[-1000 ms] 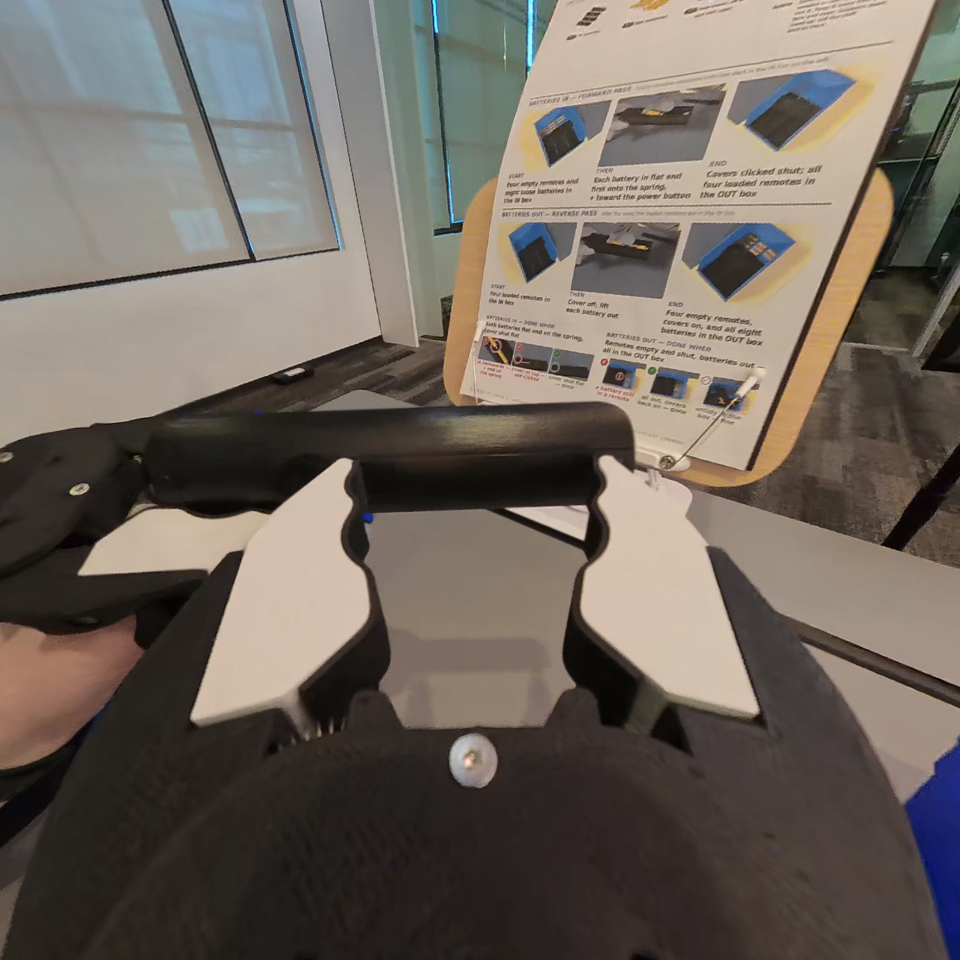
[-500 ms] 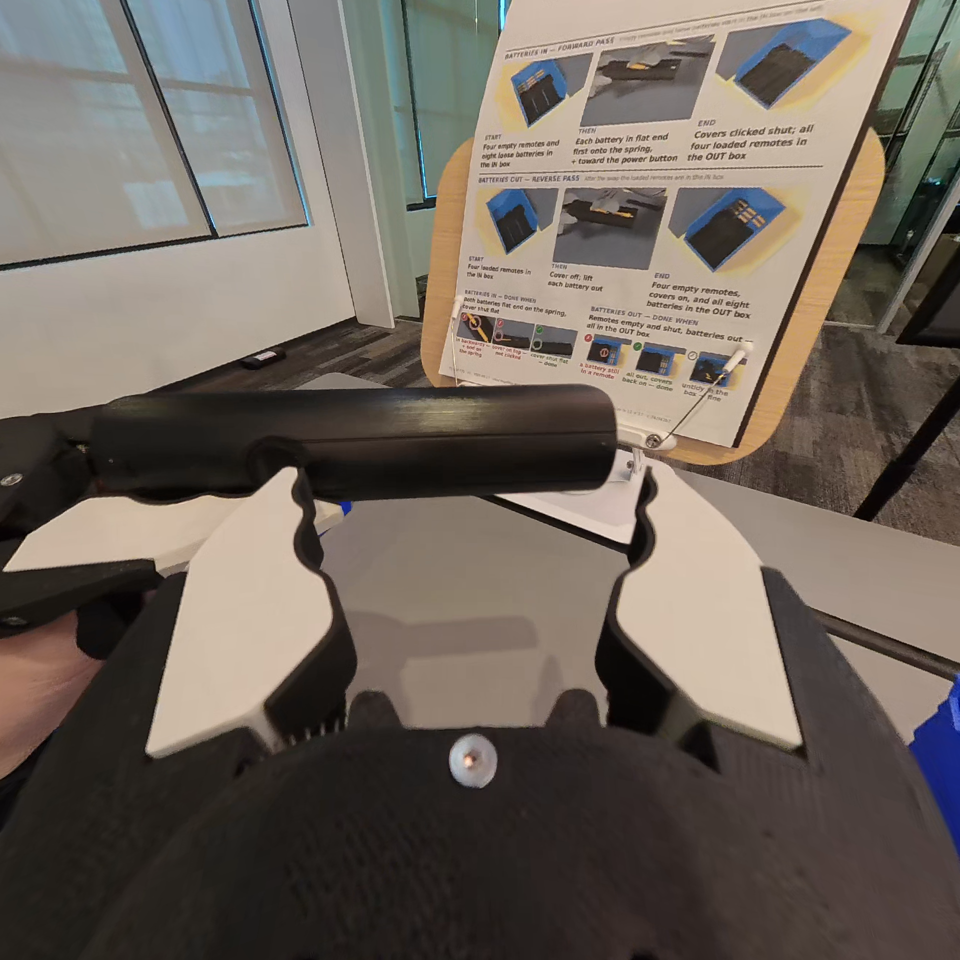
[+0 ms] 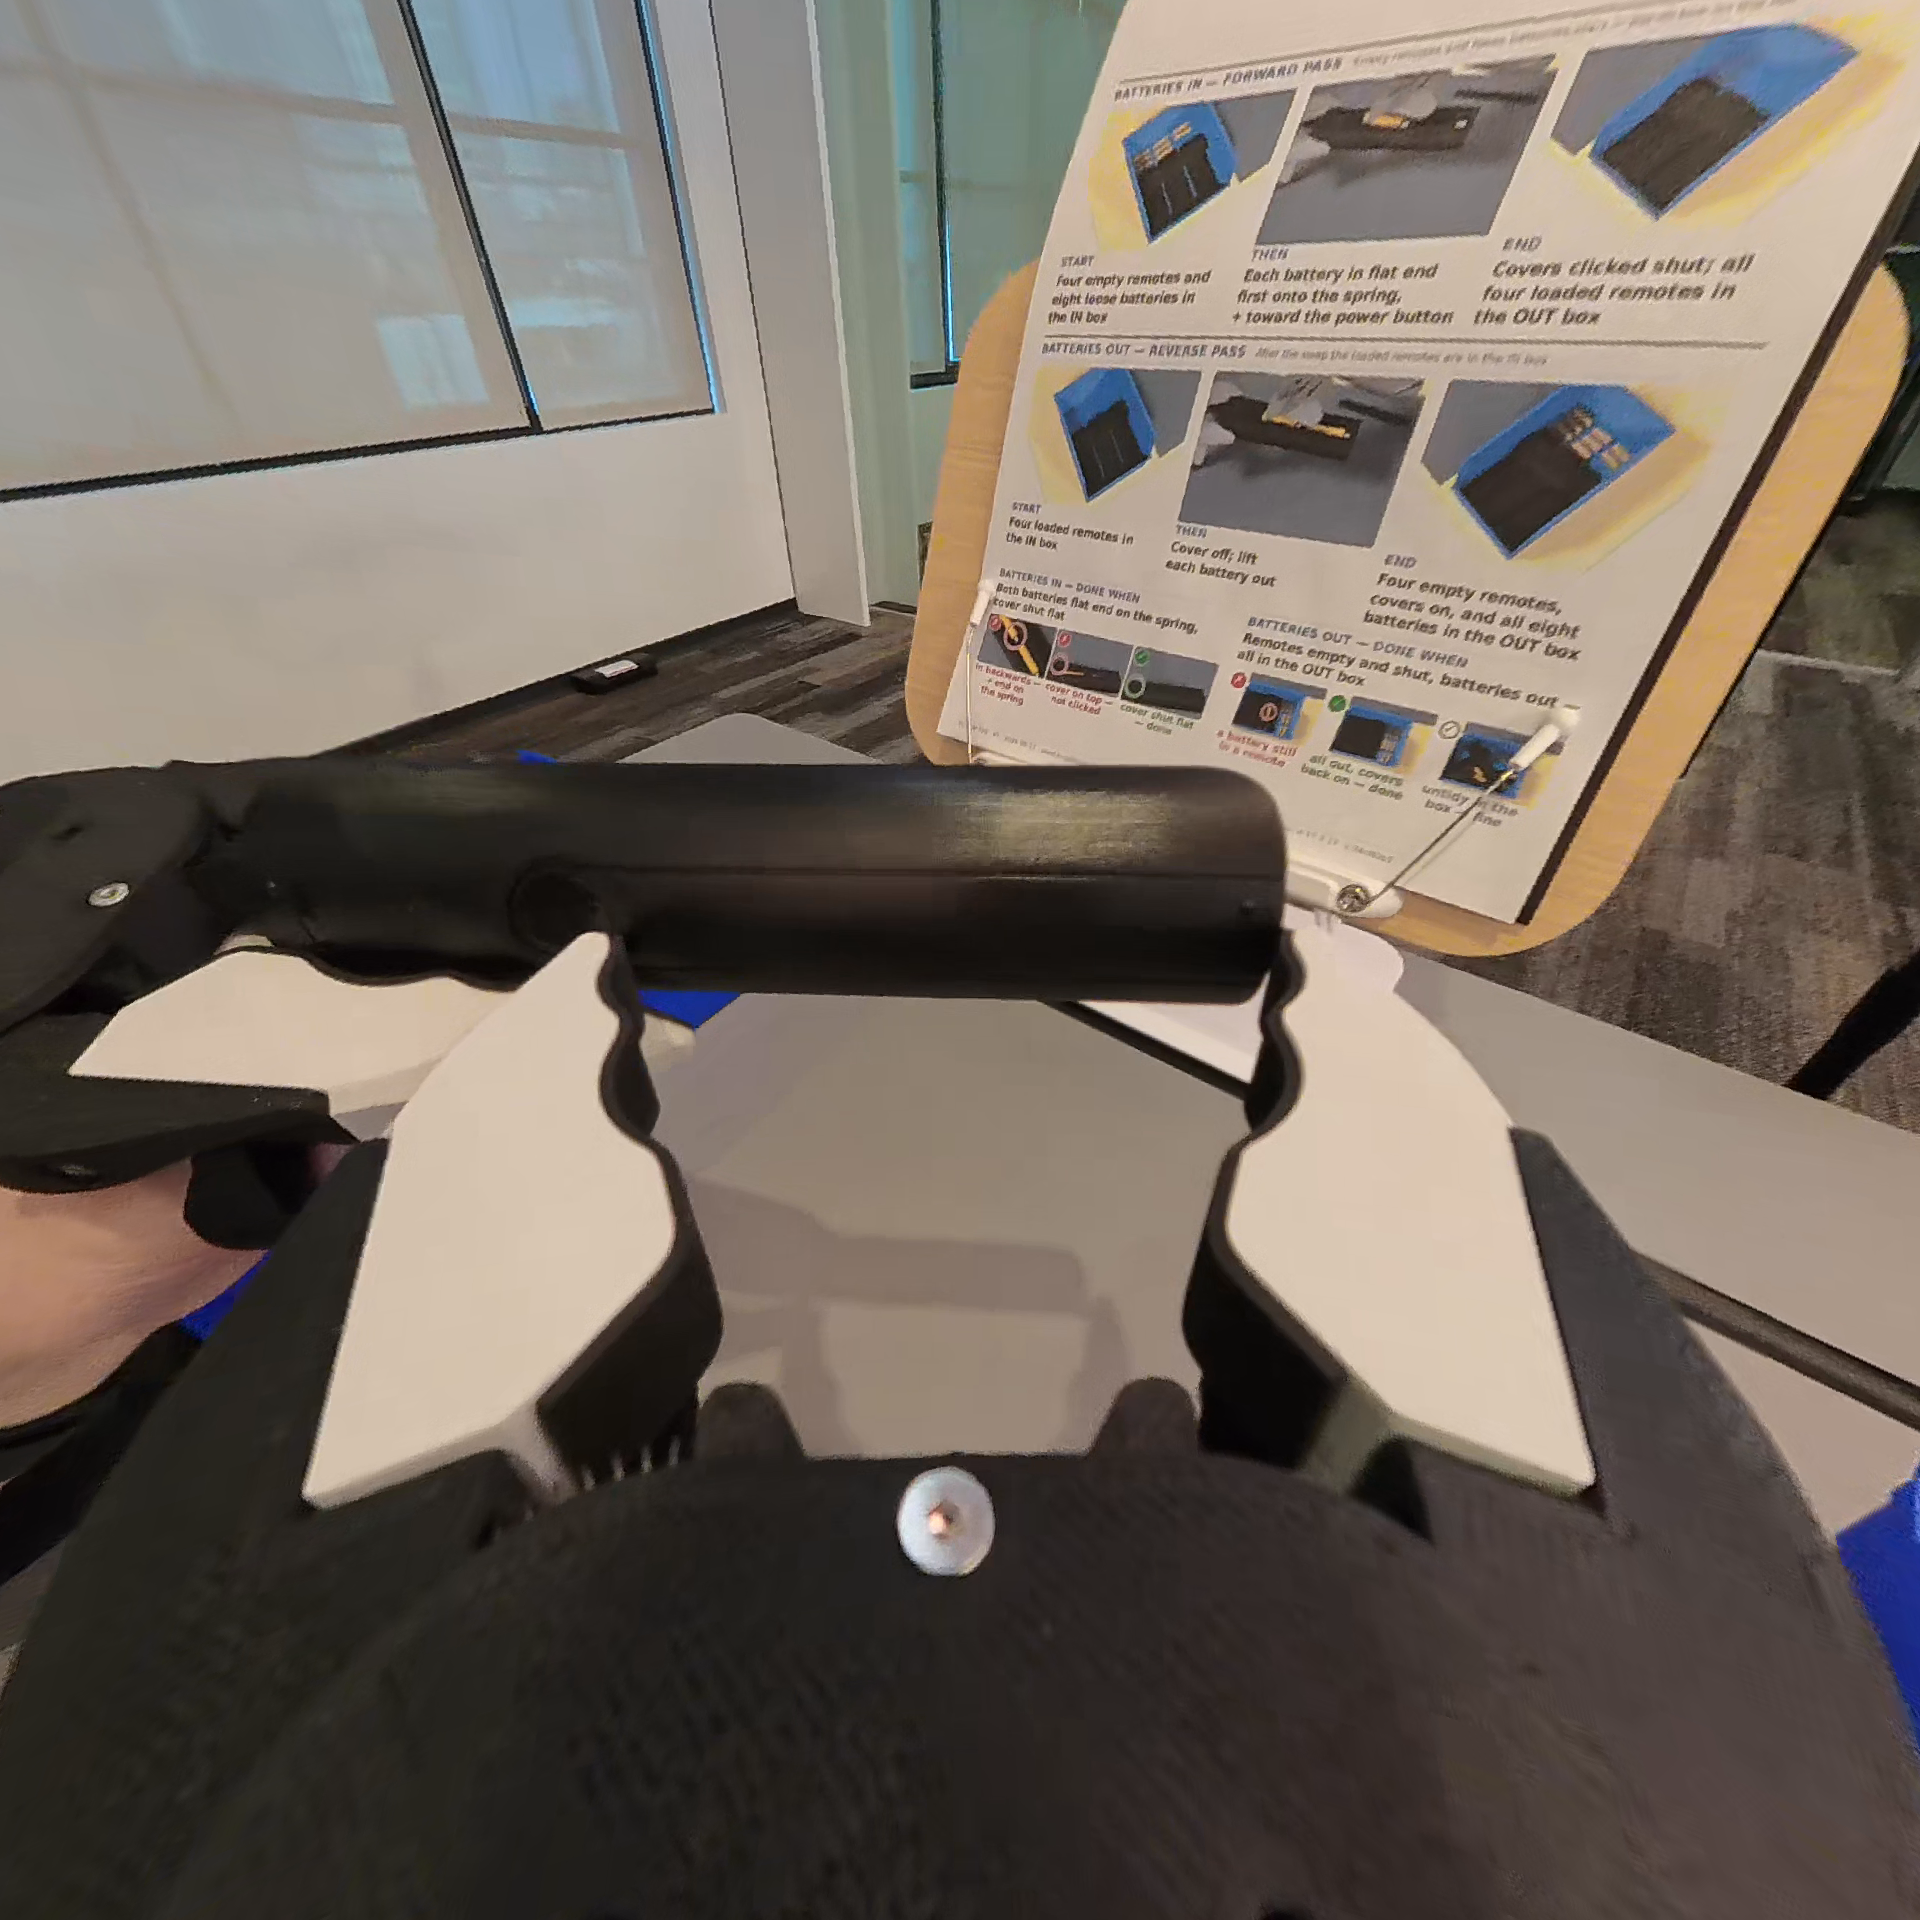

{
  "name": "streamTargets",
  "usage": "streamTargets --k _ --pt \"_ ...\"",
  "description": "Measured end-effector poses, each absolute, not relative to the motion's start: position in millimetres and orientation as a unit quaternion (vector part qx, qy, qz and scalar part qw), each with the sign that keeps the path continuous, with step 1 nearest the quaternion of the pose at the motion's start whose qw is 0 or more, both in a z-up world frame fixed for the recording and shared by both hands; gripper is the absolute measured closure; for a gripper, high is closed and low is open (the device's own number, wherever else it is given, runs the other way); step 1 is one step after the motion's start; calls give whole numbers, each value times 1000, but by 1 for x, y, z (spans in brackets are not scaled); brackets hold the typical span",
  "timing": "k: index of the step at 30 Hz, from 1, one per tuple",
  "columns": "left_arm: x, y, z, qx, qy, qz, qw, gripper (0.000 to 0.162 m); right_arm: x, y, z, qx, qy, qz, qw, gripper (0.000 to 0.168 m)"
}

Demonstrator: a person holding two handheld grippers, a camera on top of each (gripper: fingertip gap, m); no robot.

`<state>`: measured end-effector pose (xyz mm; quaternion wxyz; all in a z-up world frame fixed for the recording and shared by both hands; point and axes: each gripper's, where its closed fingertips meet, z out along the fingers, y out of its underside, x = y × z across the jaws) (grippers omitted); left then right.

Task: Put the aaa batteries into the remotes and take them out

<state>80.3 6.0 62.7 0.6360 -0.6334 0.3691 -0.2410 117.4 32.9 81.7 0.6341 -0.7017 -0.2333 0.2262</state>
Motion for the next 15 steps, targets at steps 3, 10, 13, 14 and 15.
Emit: streamTargets --k 3,10,13,14,15 --pt "81 5 62 -636 375 -233 633 135 118 31 84 -699 -234 221 638 53" --pt "80 2 67 -629 380 -202 647 134 116 27 88 -698 -230 228 639 49" --pt "79 2 65 -635 387 -181 644 135 116 26 90 -697 -233 221 641 49" --pt "79 1 66 -634 385 -183 645 135 116 25 91 -696 -234 222 642 49" --pt "80 0 67 -631 381 -190 648 135 117 24 92 -695 -234 223 642 49"
